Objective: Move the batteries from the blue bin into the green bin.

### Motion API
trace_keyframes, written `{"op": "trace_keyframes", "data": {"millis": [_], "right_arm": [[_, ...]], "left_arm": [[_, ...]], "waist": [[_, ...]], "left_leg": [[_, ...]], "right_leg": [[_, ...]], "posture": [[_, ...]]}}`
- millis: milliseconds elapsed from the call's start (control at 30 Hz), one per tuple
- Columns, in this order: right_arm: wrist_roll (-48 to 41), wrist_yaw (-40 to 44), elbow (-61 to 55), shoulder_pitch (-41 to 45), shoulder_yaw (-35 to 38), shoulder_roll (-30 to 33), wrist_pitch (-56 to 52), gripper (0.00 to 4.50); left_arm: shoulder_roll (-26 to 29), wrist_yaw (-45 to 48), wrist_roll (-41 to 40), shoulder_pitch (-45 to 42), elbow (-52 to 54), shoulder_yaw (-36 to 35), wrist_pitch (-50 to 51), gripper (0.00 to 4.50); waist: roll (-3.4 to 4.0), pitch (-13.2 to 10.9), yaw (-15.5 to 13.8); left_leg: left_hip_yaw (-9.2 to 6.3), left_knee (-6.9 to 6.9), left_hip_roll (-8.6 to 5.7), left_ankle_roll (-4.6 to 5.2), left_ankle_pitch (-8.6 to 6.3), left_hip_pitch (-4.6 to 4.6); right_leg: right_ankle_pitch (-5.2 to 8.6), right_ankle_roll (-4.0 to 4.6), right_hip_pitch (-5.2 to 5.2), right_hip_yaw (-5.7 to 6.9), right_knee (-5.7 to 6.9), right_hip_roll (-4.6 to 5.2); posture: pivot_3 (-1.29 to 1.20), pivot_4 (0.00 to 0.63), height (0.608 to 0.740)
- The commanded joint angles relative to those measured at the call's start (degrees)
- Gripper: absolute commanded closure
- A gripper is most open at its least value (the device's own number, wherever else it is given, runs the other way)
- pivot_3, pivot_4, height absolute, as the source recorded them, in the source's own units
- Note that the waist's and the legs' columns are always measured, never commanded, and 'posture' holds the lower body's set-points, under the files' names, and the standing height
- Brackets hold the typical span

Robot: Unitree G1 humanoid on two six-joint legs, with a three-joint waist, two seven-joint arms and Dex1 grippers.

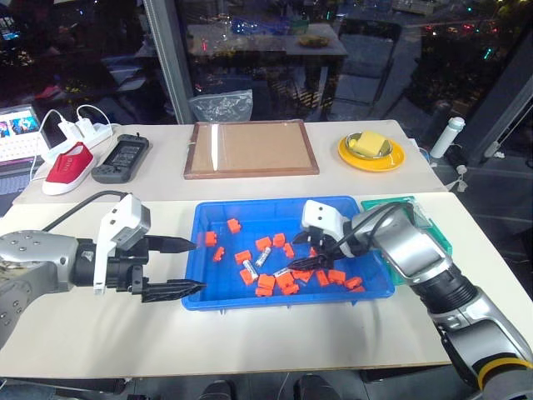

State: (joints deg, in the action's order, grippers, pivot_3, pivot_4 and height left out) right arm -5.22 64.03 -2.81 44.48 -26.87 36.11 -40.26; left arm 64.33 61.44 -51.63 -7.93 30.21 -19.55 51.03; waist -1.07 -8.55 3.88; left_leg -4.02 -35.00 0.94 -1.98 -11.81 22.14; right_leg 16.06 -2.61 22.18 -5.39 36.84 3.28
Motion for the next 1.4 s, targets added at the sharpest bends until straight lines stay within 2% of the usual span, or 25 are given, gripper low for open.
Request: {"op": "trace_keyframes", "data": {"millis": [33,200,333,1000,1167,1200,1300,1400], "right_arm": [[1.0,0.4,-0.2,1.0,-0.2,-0.6,2.8,1.86],[2.5,1.3,0.7,0.9,-1.6,-1.3,5.3,1.86],[3.5,1.4,1.2,0.6,-2.3,-2.0,6.6,2.86],[9.6,3.2,4.0,-0.8,-6.8,-2.7,11.9,2.86],[10.1,2.5,6.5,-0.4,-6.6,-4.9,11.4,2.86],[10.0,2.5,6.6,-0.4,-6.3,-5.1,11.2,3.36],[9.0,2.8,5.7,-0.2,-4.2,-4.6,10.3,4.16],[5.5,3.4,3.4,0.5,0.2,-3.8,6.8,4.23]], "left_arm": [[0.8,0.3,0.1,0.3,1.0,-2.3,-0.9,0.0],[0.8,0.2,0.0,0.8,1.4,-2.6,-0.8,0.0],[0.9,0.2,-0.1,1.2,1.5,-2.9,-0.7,0.0],[0.9,0.2,-0.4,1.3,1.5,-2.9,-0.6,0.0],[0.8,0.0,-0.4,1.4,1.6,-2.8,-0.6,0.0],[0.8,0.0,-0.4,1.4,1.7,-2.9,-0.5,0.0],[0.8,0.0,-0.6,1.5,1.8,-3.0,-0.4,0.0],[0.9,0.1,-0.5,1.5,1.6,-2.9,-0.4,0.0]], "waist": [[0.0,0.0,0.0],[0.0,0.0,0.0],[0.0,0.0,0.0],[0.0,0.0,0.0],[-0.01,0.0,0.1],[-0.01,0.0,0.1],[-0.01,0.0,0.0],[-0.01,0.0,0.0]], "left_leg": [[0.0,0.0,0.0,0.0,0.0,-0.01],[0.0,0.0,0.0,0.0,0.0,-0.01],[0.0,0.0,0.0,0.0,0.0,-0.01],[0.0,0.0,0.0,0.0,0.0,-0.02],[0.0,0.01,0.01,0.0,0.0,-0.09],[0.01,0.02,0.01,0.0,0.0,-0.11],[0.0,0.01,0.0,0.0,0.0,-0.11],[0.0,0.0,0.0,0.0,0.0,-0.08]], "right_leg": [[0.0,0.0,-0.01,0.0,0.0,0.0],[0.0,0.0,-0.01,0.0,0.0,0.0],[0.0,0.0,-0.02,0.01,0.0,0.0],[0.0,0.0,-0.02,0.01,0.02,0.0],[0.0,0.0,-0.05,0.01,0.03,-0.01],[0.0,0.0,-0.05,0.01,0.04,-0.01],[0.0,0.0,-0.06,0.01,0.06,0.0],[0.0,0.0,-0.05,0.01,0.05,0.01]], "posture": [[0.0,0.15,0.74],[0.0,0.15,0.74],[0.0,0.15,0.74],[0.0,0.15,0.74],[0.0,0.15,0.74],[0.0,0.15,0.74],[0.0,0.15,0.74],[0.0,0.15,0.74]]}}
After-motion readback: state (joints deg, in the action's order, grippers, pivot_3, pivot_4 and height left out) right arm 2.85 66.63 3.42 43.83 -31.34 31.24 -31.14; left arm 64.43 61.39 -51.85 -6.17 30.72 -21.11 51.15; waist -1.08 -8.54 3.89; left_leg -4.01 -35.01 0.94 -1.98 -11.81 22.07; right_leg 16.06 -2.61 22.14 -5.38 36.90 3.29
